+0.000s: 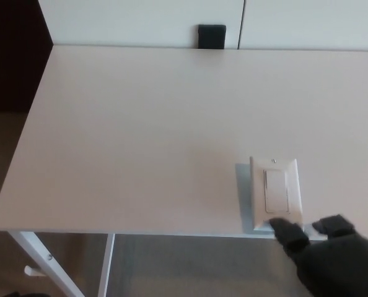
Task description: The robot walk towards a table in front and then clicks the light switch button using the right hand's index finger
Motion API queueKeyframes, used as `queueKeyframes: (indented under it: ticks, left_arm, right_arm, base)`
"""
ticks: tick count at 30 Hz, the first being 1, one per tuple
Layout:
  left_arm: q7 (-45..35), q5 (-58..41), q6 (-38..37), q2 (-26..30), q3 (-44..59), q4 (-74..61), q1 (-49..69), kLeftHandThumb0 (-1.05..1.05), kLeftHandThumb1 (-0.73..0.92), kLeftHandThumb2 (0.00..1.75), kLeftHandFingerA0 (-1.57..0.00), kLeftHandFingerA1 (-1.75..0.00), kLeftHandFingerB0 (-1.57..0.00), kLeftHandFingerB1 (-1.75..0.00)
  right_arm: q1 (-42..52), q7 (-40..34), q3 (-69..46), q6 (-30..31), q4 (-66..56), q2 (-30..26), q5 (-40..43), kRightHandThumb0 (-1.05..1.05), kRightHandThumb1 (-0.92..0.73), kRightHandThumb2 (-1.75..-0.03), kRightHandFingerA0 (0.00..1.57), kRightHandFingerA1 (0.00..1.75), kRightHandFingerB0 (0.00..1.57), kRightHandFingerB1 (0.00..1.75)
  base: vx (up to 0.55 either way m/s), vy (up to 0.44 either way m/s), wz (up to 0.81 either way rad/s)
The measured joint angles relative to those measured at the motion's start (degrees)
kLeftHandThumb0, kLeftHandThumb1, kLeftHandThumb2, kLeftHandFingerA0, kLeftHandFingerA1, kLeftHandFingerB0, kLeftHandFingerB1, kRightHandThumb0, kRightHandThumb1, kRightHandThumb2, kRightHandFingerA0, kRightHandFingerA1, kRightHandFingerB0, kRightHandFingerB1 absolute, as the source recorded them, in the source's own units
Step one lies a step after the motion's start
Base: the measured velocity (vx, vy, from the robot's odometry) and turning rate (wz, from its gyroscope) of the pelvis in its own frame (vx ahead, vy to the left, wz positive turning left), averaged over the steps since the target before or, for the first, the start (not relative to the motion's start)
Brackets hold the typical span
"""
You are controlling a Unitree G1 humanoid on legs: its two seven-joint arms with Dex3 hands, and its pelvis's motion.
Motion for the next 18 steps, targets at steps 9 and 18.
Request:
queueKeyframes:
  ticks: [9,18]
  left_arm:
    - [0.0,0.0,0.0,0.0,-0.1,0.0,-0.4,-0.23,0.63,0.59,-0.53,-0.45,-0.43,-0.39]
    - [0.0,0.1,0.0,0.0,-0.2,0.5,-0.3,-0.24,0.64,0.59,-0.53,-0.45,-0.44,-0.39]
  right_arm:
    - [7.1,1.5,-6.1,-2.6,-19.2,-0.5,1.6,-0.41,-0.12,-0.84,0.12,0.62,0.0,0.52]
    - [28.0,-6.0,-16.8,-12.6,-25.9,1.9,8.9,-0.42,-0.16,-0.85,0.1,0.58,0.01,0.49]
  base:
    - [0.0,-0.001,0.01]
    - [0.0,0.0,0.0]
